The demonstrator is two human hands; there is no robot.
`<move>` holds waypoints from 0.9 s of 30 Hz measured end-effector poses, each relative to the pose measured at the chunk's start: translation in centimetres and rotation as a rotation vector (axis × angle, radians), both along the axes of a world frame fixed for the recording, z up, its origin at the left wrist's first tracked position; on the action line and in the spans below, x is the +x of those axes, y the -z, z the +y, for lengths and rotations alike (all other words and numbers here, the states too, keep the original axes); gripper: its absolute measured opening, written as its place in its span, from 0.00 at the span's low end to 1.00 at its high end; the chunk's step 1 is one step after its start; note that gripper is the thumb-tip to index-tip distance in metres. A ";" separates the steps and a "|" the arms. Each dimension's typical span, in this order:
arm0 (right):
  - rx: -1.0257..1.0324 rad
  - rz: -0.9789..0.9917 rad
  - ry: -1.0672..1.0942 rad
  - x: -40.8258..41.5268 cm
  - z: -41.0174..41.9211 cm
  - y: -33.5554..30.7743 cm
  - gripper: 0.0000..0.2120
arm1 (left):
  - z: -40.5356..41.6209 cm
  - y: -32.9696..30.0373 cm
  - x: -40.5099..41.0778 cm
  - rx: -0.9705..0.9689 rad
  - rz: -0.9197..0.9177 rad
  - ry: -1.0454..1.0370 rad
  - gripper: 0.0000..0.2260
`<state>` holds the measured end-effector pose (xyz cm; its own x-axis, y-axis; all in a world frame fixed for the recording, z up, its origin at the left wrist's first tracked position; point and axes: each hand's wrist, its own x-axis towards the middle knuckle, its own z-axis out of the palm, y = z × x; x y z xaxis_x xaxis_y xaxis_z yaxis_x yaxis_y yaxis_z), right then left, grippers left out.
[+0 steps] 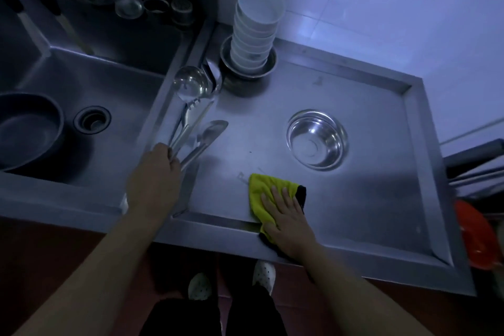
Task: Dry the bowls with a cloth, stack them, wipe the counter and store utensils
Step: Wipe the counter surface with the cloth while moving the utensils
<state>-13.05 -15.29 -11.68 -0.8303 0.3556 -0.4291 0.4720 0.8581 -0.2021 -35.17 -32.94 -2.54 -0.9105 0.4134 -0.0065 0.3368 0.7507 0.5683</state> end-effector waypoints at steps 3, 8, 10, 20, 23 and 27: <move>0.012 -0.023 0.103 1.2 1.0 0.0 0.35 | 1.1 0.0 0.7 -0.005 0.006 0.035 0.07; 0.015 -0.002 0.162 1.1 2.4 0.8 0.38 | 3.3 0.0 1.4 -0.023 -0.022 0.069 0.08; 0.033 0.024 0.180 0.9 3.6 1.1 0.37 | 4.1 0.3 1.7 -0.020 -0.011 0.071 0.08; 0.139 0.090 0.258 2.2 12.0 2.1 0.33 | 9.4 1.3 5.2 -0.078 -0.031 0.086 0.08; 0.150 0.101 0.300 5.5 15.1 1.9 0.33 | 12.0 0.9 7.3 -0.093 -0.026 0.076 0.08; 0.127 0.054 0.327 11.6 18.7 1.0 0.34 | 16.8 0.7 11.3 -0.091 -0.022 0.097 0.07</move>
